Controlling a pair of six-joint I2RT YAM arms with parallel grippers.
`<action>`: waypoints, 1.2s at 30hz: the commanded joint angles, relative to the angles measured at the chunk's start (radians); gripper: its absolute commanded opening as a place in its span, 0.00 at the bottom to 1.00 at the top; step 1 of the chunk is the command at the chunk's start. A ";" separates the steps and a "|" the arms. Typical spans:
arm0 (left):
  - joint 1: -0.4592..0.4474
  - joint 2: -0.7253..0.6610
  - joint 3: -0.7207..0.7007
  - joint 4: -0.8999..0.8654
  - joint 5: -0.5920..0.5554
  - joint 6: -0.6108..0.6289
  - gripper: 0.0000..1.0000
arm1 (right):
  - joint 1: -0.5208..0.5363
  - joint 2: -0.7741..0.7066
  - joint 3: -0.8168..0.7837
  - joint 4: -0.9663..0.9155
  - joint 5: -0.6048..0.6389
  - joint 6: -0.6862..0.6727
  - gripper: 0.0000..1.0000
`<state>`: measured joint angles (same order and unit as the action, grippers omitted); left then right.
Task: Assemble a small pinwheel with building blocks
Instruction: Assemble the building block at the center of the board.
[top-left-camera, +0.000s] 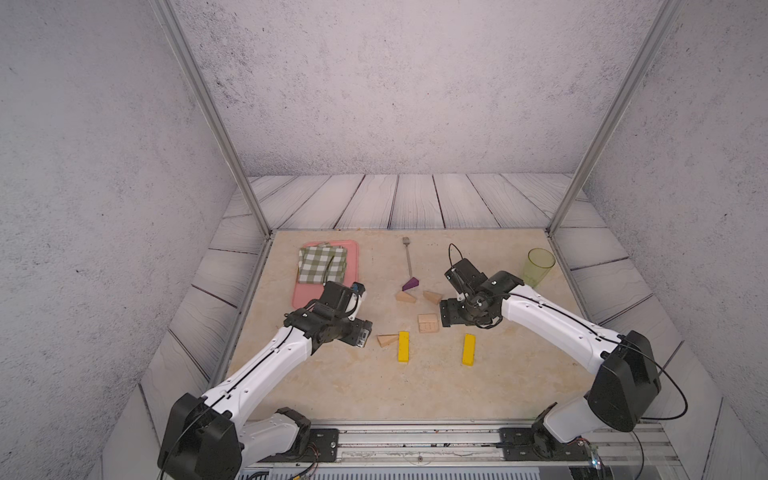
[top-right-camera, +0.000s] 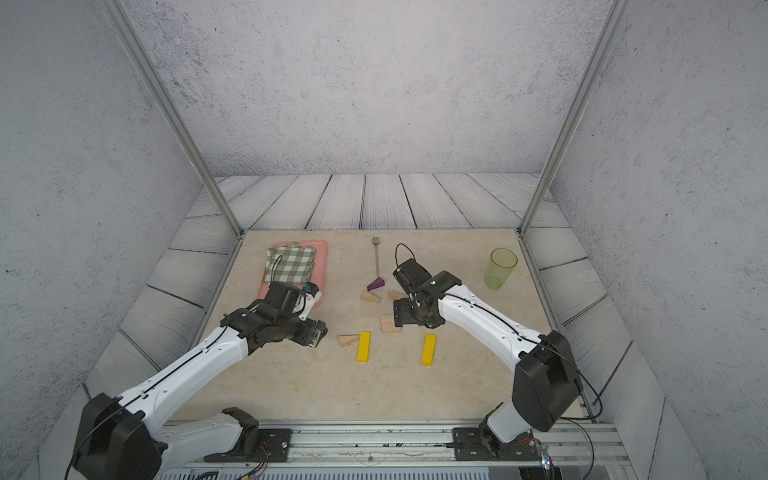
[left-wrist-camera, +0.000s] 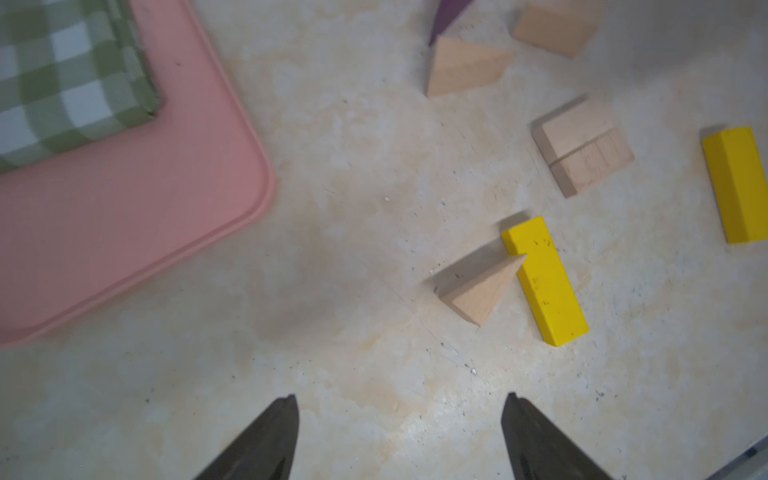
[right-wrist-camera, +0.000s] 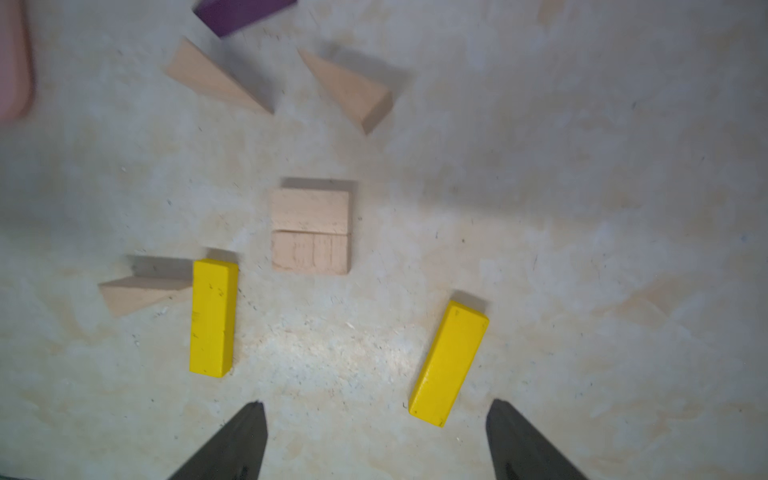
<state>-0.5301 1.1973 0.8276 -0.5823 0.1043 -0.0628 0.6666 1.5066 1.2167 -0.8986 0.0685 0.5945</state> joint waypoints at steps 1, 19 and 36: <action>-0.068 0.037 0.030 -0.050 -0.051 0.097 0.84 | 0.002 -0.095 -0.082 0.002 -0.024 0.017 0.87; -0.220 0.460 0.253 -0.044 -0.186 0.264 0.71 | 0.002 -0.219 -0.236 0.009 -0.027 0.048 0.87; -0.223 0.628 0.324 -0.023 -0.128 0.261 0.27 | -0.021 -0.269 -0.290 0.001 -0.031 0.048 0.87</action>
<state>-0.7483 1.7988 1.1263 -0.6075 -0.0326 0.2050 0.6506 1.2705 0.9386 -0.8791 0.0433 0.6327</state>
